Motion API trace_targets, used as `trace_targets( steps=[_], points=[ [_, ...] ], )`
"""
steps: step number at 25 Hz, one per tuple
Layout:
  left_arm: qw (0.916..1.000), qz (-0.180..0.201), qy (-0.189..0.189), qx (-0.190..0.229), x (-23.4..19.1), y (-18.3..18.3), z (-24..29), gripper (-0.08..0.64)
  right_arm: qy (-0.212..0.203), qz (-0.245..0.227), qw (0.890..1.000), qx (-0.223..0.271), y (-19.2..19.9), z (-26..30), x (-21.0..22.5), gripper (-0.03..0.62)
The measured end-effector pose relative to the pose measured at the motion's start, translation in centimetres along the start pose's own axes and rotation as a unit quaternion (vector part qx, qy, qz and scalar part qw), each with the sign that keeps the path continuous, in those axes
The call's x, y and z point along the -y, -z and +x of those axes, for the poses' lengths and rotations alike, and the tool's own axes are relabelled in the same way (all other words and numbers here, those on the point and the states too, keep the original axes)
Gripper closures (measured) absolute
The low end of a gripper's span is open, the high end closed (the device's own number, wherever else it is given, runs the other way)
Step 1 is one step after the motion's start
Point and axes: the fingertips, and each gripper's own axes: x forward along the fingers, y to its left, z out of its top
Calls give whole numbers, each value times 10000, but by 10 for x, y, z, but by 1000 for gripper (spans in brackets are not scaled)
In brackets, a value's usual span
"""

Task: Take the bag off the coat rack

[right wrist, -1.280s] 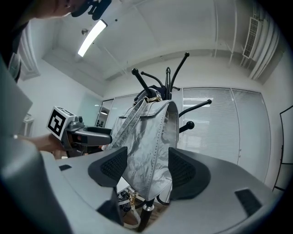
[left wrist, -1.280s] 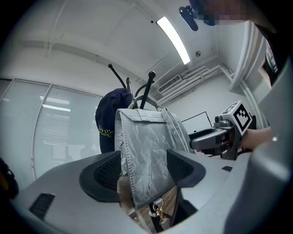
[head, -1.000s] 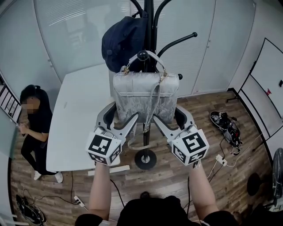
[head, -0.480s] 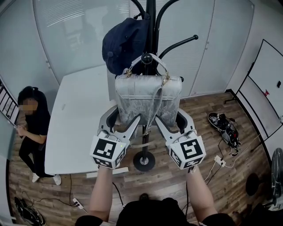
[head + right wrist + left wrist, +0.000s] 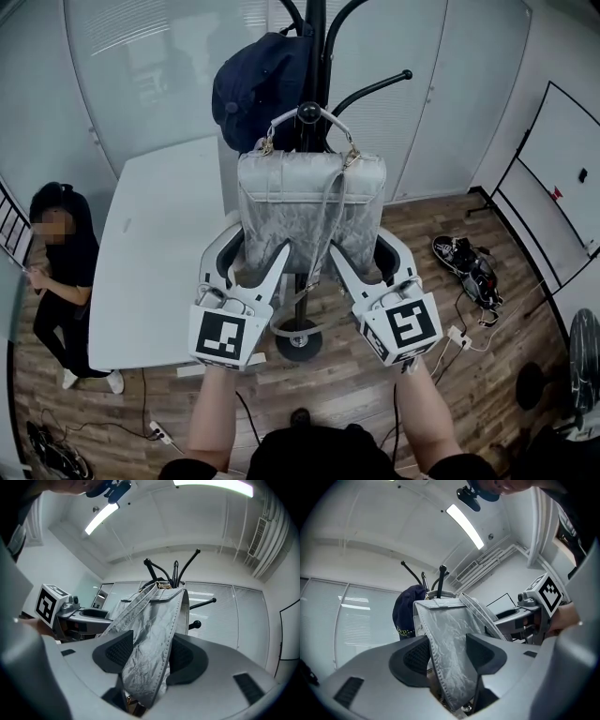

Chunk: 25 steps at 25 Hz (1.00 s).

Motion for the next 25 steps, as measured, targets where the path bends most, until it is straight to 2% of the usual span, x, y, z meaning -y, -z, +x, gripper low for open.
trace_targets(
  steps=[12, 19, 25],
  points=[
    [9977, 347, -460, 350, 13, -50, -18, 313, -240, -240, 9977, 580, -44, -23, 1, 362],
    [9957, 522, -701, 312, 26, -75, -34, 313, -485, -174, 9952, 826, -64, -42, -3, 364],
    [9953, 587, -760, 126, 54, -87, -46, 311, -646, -1, 9944, 834, -65, -71, -1, 364]
  ],
)
